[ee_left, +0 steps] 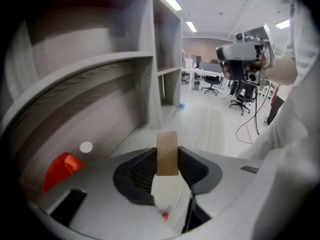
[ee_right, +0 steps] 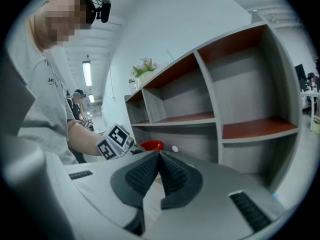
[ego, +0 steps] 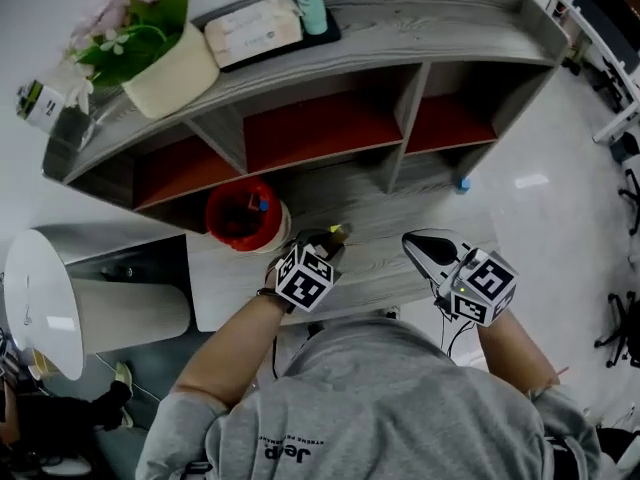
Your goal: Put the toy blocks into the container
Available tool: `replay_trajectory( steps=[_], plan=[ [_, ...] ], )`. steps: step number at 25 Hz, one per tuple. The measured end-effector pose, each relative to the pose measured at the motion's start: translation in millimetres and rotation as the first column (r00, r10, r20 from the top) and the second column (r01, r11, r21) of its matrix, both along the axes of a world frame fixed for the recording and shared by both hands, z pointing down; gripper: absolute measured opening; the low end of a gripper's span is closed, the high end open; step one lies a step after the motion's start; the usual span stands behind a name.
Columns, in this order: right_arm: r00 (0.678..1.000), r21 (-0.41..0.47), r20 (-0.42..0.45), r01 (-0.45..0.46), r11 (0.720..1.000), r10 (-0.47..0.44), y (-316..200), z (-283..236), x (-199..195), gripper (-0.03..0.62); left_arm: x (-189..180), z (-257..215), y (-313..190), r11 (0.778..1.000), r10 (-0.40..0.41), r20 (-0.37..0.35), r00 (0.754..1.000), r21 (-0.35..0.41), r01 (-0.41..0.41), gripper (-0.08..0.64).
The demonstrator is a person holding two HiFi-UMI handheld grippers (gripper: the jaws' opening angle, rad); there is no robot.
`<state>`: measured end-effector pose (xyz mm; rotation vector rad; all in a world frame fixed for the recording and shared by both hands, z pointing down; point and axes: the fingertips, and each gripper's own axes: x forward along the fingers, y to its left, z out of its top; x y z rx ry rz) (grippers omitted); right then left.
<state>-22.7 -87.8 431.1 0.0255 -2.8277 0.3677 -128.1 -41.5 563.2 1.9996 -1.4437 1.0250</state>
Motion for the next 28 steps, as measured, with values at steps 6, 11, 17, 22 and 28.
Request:
replay_trajectory(
  steps=[6, 11, 17, 22, 28],
  plan=[
    [0.992, 0.027, 0.010, 0.124, 0.992, -0.124, 35, -14, -72, 0.000, -91, -40, 38, 0.990, -0.134, 0.055, 0.989, 0.057, 0.131, 0.153],
    [0.979, 0.046, 0.013, 0.205, 0.978, -0.206, 61, -21, -123, 0.000, -152, -51, 69, 0.974, -0.223, 0.077, 0.972, 0.067, 0.218, 0.153],
    [0.964, 0.056, 0.003, 0.264, 0.963, -0.264, 81, -23, -168, 0.000, -201, -50, 89, 0.961, -0.275, 0.102, 0.956, 0.067, 0.269, 0.153],
    [0.959, 0.062, -0.005, 0.284, 0.957, -0.284, 86, -25, -189, 0.000, -226, -45, 91, 0.955, -0.296, 0.099, 0.950, 0.056, 0.292, 0.155],
    [0.957, 0.055, -0.014, 0.291, 0.955, -0.291, 84, -21, -199, 0.000, -234, -38, 88, 0.952, -0.305, 0.084, 0.949, 0.053, 0.301, 0.155]
  ],
)
